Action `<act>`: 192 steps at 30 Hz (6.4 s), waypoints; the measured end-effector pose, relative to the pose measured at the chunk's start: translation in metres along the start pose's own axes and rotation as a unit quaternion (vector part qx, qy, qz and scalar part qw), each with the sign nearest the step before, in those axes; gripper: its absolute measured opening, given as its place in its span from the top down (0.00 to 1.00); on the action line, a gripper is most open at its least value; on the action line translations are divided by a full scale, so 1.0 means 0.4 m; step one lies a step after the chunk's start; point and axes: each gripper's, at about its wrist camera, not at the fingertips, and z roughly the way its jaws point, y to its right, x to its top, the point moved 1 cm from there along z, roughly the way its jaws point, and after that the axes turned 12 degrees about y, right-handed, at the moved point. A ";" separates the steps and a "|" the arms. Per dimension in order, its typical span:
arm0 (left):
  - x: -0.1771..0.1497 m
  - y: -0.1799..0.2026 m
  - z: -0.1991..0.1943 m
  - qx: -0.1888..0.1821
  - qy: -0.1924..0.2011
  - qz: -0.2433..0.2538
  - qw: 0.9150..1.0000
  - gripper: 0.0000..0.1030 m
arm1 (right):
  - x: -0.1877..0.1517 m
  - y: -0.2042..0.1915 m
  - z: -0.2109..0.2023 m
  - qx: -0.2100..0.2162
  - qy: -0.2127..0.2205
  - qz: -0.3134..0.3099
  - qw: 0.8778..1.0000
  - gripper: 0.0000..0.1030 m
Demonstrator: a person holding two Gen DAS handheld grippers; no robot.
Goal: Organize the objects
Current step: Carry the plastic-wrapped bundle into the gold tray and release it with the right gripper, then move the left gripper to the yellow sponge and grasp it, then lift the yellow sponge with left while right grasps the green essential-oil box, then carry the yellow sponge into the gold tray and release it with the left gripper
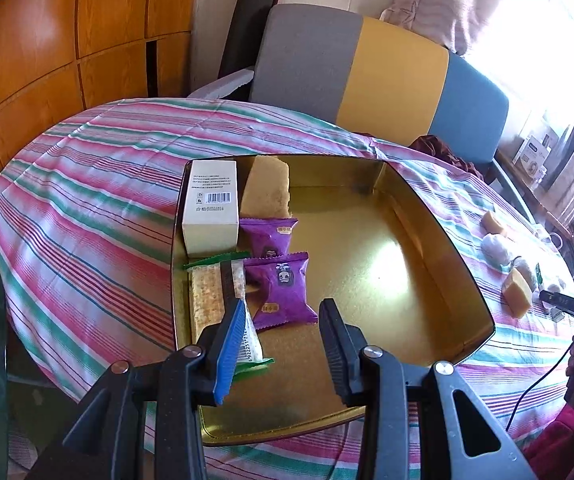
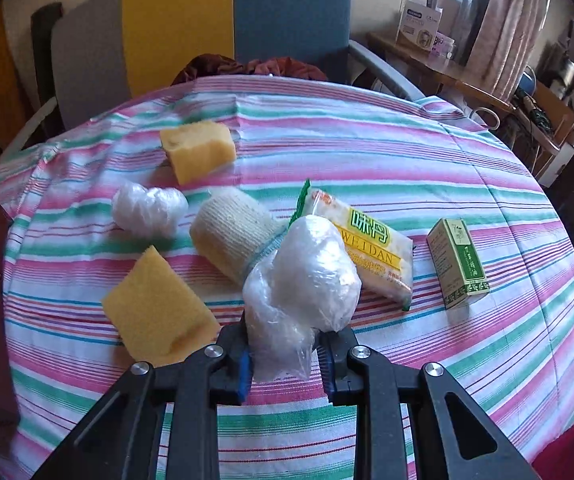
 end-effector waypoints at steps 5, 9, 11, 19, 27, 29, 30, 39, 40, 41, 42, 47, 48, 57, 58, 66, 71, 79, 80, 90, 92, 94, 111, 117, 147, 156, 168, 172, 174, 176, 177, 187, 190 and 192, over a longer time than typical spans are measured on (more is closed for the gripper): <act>-0.002 -0.007 0.000 -0.002 0.000 -0.004 1.000 0.63 | 0.020 -0.037 -0.072 0.034 0.030 0.003 0.999 0.74; -0.001 -0.019 0.003 -0.002 -0.002 -0.012 1.000 0.63 | 0.040 -0.117 -0.137 0.079 0.055 -0.012 0.995 0.74; 0.003 -0.033 0.002 0.001 0.001 -0.019 1.000 0.63 | 0.046 -0.185 -0.175 0.111 0.065 -0.026 0.991 0.74; 0.026 -0.135 -0.022 0.033 0.020 -0.056 0.998 0.63 | -0.001 -0.557 -0.290 0.280 0.064 -0.108 0.952 0.74; 0.003 -0.196 -0.022 0.051 0.011 -0.075 0.996 0.63 | -0.191 -0.882 -0.280 0.387 -0.014 -0.205 0.899 0.74; -0.004 -0.203 -0.018 0.052 0.006 -0.078 0.996 0.63 | -0.228 -0.929 -0.270 0.399 -0.030 -0.223 0.889 0.70; -0.006 -0.207 -0.014 0.052 0.004 -0.078 0.996 0.63 | -0.244 -0.947 -0.262 0.405 -0.041 -0.227 0.885 0.70; -0.017 -0.203 -0.001 0.044 -0.003 -0.078 0.996 0.63 | -0.318 -0.974 -0.244 0.437 -0.088 -0.217 0.868 0.57; -0.017 -0.202 -0.002 0.044 -0.003 -0.078 0.996 0.63 | -0.314 -0.967 -0.244 0.438 -0.090 -0.210 0.869 0.55; -0.016 -0.199 -0.003 0.043 -0.002 -0.076 0.996 0.63 | -0.308 -0.959 -0.246 0.439 -0.090 -0.204 0.870 0.53; -0.014 -0.196 -0.004 0.042 -0.001 -0.075 0.996 0.63 | -0.302 -0.949 -0.251 0.441 -0.088 -0.198 0.871 0.48; -0.011 -0.180 -0.007 0.038 -0.001 -0.066 0.997 0.63 | -0.253 -0.895 -0.269 0.443 -0.073 -0.169 0.877 0.36; -0.010 -0.176 -0.007 0.037 -0.002 -0.063 0.997 0.63 | -0.245 -0.879 -0.271 0.440 -0.070 -0.165 0.880 0.35; 0.004 -0.112 -0.013 0.015 0.000 -0.033 0.999 0.63 | -0.125 -0.682 -0.274 0.393 -0.014 -0.096 0.914 0.29; 0.006 -0.102 -0.013 0.012 0.001 -0.028 1.000 0.63 | -0.101 -0.639 -0.271 0.382 -0.005 -0.087 0.920 0.28; 0.036 0.018 0.002 -0.023 -0.002 0.020 1.000 0.63 | 0.015 -0.339 -0.202 0.263 0.034 -0.031 0.964 0.25; 0.062 0.130 0.016 -0.056 -0.004 0.057 0.997 0.63 | 0.053 -0.074 -0.112 0.133 0.050 0.055 0.988 0.24; 0.098 0.379 0.055 -0.142 -0.024 0.107 0.984 0.63 | 0.013 0.251 -0.038 0.008 0.042 0.309 0.950 0.24; 0.100 0.408 0.062 -0.151 -0.028 0.111 0.982 0.63 | 0.014 0.256 -0.035 0.009 0.041 0.311 0.950 0.24; 0.118 0.674 0.172 -0.201 -0.068 0.165 0.963 0.63 | 0.007 0.215 -0.028 0.063 0.019 0.307 0.949 0.22; 0.128 0.724 0.205 -0.201 -0.071 0.183 0.960 0.61 | 0.001 0.214 -0.029 0.074 0.015 0.311 0.947 0.22; 0.134 0.773 0.242 -0.204 -0.079 0.202 0.955 0.58 | 0.002 0.211 -0.033 0.084 0.015 0.311 0.947 0.21; 0.121 1.099 0.558 -0.235 -0.113 0.409 0.874 0.27 | 0.000 0.165 -0.038 0.170 -0.006 0.306 0.937 0.19; 0.096 1.144 0.640 -0.229 -0.123 0.444 0.857 0.27 | -0.003 0.161 -0.032 0.186 -0.012 0.311 0.932 0.18; 0.045 0.636 0.034 -0.251 -0.029 0.223 0.941 0.46 | -0.004 0.303 -0.077 0.054 0.049 0.367 0.927 0.18; 0.015 0.451 0.023 -0.231 -0.045 0.153 0.960 0.46 | 0.071 0.438 -0.082 -0.055 0.056 0.282 0.956 0.32; 0.006 0.358 -0.017 -0.219 -0.043 0.119 0.967 0.46 | 0.050 0.383 0.194 -0.089 -0.086 0.165 0.978 0.58; 0.003 0.339 -0.010 -0.214 -0.045 0.107 0.970 0.46 | 0.039 0.375 0.171 -0.090 -0.073 0.156 0.981 0.71; -0.001 0.335 -0.005 -0.210 -0.046 0.102 0.971 0.46 | 0.040 0.368 0.147 -0.093 -0.065 0.147 0.983 0.71; -0.005 0.329 -0.002 -0.211 -0.049 0.096 0.972 0.46 | 0.044 0.351 0.118 -0.083 -0.059 0.143 0.985 0.71; -0.006 0.325 -0.003 -0.210 -0.049 0.095 0.972 0.46 | 0.046 0.345 0.101 -0.076 -0.054 0.145 0.985 0.70; -0.004 0.254 -0.032 -0.189 -0.028 0.072 0.979 0.46 | 0.027 0.015 -0.034 0.100 -0.021 0.057 0.993 0.70; 0.009 0.195 -0.051 -0.166 -0.012 0.054 0.985 0.46 | -0.006 -0.115 -0.042 0.144 -0.028 0.010 0.989 0.70; 0.020 0.148 -0.061 -0.147 -0.001 0.039 0.988 0.46 | -0.028 -0.183 -0.044 0.164 -0.030 -0.016 0.986 0.70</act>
